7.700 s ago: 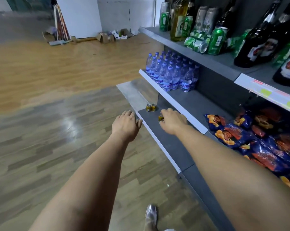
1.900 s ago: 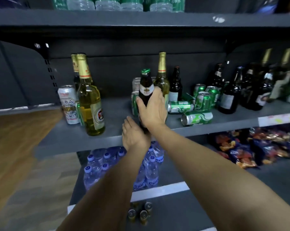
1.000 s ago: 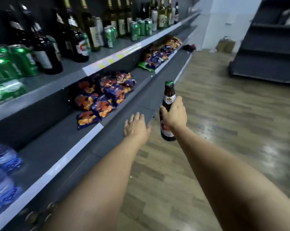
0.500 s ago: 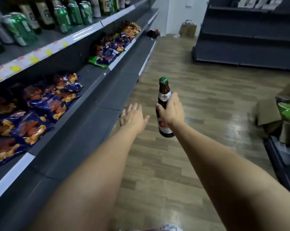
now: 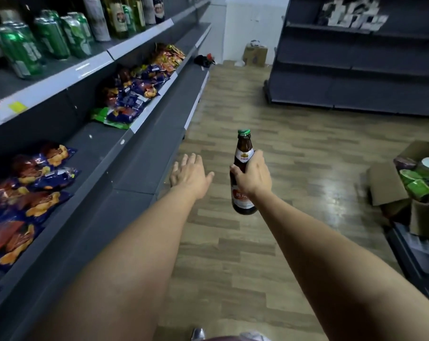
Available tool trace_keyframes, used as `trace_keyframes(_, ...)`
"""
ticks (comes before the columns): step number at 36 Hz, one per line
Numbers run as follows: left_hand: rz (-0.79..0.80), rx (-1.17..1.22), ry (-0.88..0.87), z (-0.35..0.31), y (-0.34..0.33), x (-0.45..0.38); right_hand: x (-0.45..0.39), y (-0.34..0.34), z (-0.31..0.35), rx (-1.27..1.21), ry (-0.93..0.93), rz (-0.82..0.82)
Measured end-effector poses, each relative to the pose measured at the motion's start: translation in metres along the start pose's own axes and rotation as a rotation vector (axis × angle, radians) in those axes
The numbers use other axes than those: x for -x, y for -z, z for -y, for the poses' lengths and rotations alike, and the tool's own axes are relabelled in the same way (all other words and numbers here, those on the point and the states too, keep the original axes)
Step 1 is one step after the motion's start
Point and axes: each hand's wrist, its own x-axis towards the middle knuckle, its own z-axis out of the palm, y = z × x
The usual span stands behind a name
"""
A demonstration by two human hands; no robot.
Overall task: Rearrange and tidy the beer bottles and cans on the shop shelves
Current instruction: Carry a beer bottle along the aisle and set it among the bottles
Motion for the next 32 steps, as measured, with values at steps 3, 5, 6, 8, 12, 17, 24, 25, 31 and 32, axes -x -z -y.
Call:
trace_keyframes(3, 0.003, 0.007, -0.019, -0.001, 0.007, -0.047, -0.042, -0.010, 0.005, 0.004, -0.018, -0.021)
trace_keyframes(5, 0.006, 0.010, -0.026, -0.003, 0.008, -0.075, -0.067, -0.015, 0.005, 0.006, -0.027, -0.027)
trace_keyframes(6, 0.012, 0.010, -0.028, -0.005, 0.008, -0.088, -0.080, -0.017, 0.004, 0.002, -0.034, -0.027)
trace_keyframes(8, 0.031, 0.003, -0.036, -0.009, 0.006, -0.113, -0.105, -0.022, 0.003, -0.012, -0.046, -0.026)
trace_keyframes(12, 0.061, 0.002, -0.043, -0.020, -0.001, -0.163, -0.155, -0.030, -0.003, -0.026, -0.071, -0.027)
trace_keyframes(17, 0.069, -0.009, -0.030, -0.039, -0.011, -0.233, -0.225, -0.041, -0.020, -0.026, -0.052, -0.009)
trace_keyframes(24, 0.035, -0.017, 0.003, -0.085, -0.003, -0.347, -0.345, -0.046, -0.041, -0.022, 0.013, 0.052)
trace_keyframes(25, 0.032, -0.017, 0.009, -0.092, 0.000, -0.363, -0.363, -0.045, -0.042, -0.027, 0.022, 0.062)
trace_keyframes(31, 0.003, -0.018, 0.034, -0.125, 0.011, -0.450, -0.459, -0.039, -0.048, -0.042, 0.084, 0.094)
trace_keyframes(32, 0.003, -0.020, 0.036, -0.128, 0.011, -0.462, -0.473, -0.040, -0.049, -0.040, 0.087, 0.092)
